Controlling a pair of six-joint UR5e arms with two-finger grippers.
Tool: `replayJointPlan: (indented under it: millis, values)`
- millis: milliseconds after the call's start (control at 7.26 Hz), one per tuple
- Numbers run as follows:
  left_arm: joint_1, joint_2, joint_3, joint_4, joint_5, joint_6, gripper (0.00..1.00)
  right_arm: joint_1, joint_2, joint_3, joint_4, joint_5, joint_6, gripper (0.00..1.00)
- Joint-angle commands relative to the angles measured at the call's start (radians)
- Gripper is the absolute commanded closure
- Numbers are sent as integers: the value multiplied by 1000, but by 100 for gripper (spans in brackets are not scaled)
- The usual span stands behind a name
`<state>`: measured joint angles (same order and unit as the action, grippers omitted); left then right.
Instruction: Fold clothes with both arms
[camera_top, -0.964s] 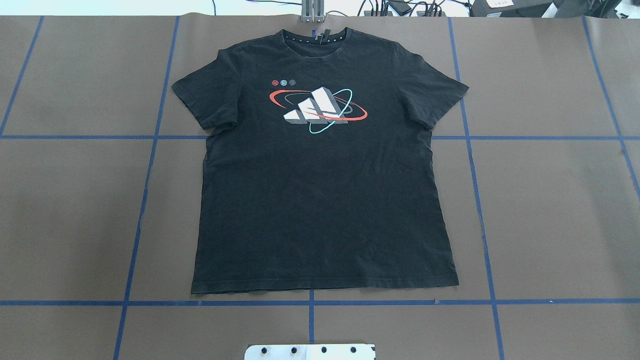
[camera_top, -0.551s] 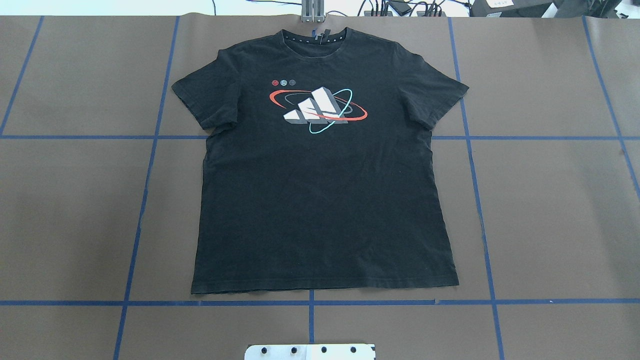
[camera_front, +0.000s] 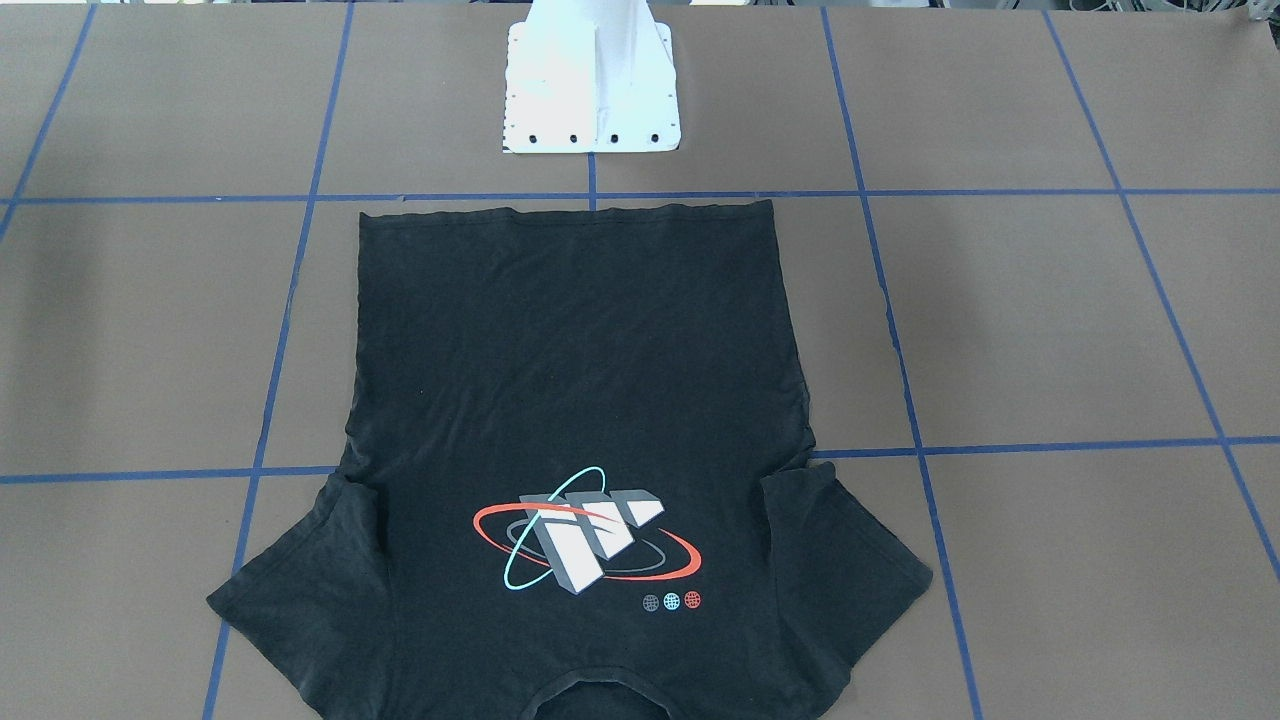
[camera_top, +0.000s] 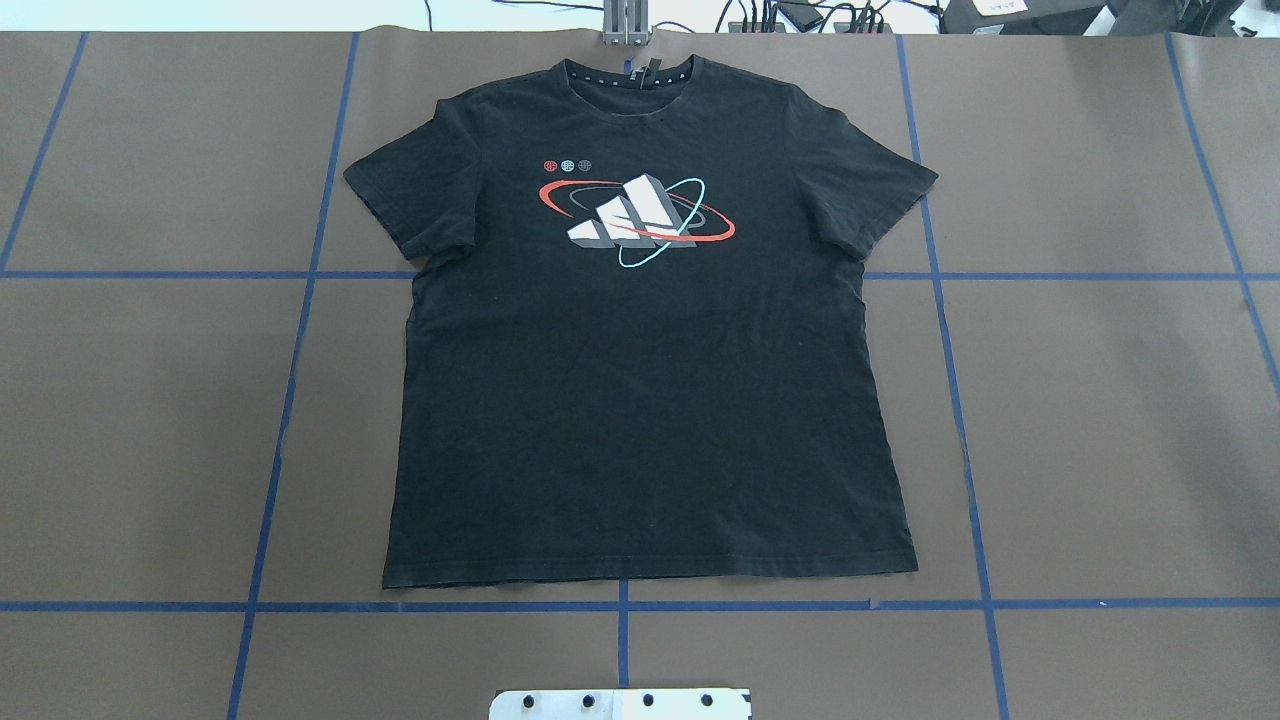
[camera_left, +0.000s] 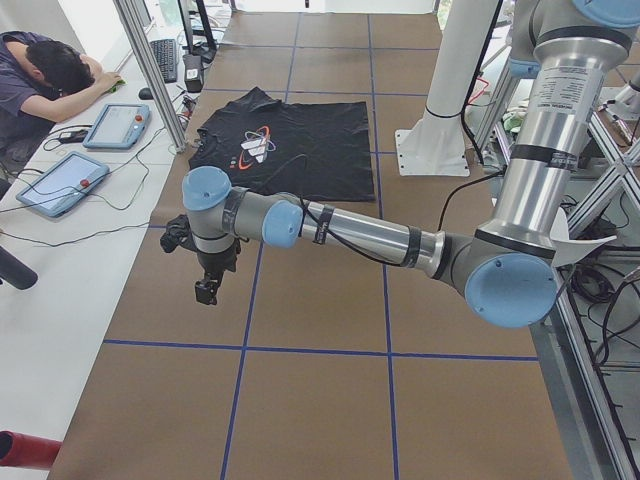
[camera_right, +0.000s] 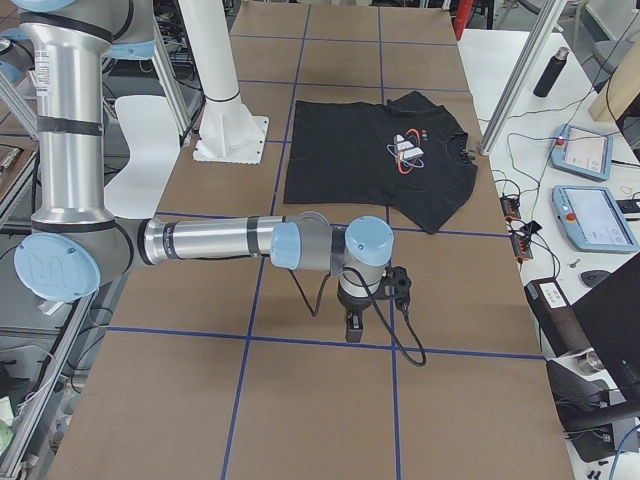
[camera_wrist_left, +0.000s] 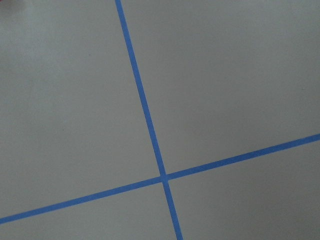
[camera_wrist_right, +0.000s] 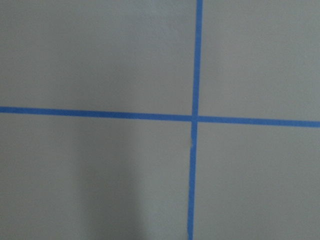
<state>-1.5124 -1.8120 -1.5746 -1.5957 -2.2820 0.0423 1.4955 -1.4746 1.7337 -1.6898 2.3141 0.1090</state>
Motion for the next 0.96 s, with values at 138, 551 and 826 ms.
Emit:
replayJointPlan:
  millis: [138, 551, 826]
  values:
    - [33, -64, 21, -206, -1, -196, 0, -144, 103, -29, 211, 5, 144, 0]
    - [66, -66, 77, -351, -8, -251, 0, -247, 241, -253, 387, 33, 211, 0]
    - [67, -47, 105, -549, -5, -486, 1, -306, 341, -386, 479, 21, 260, 0]
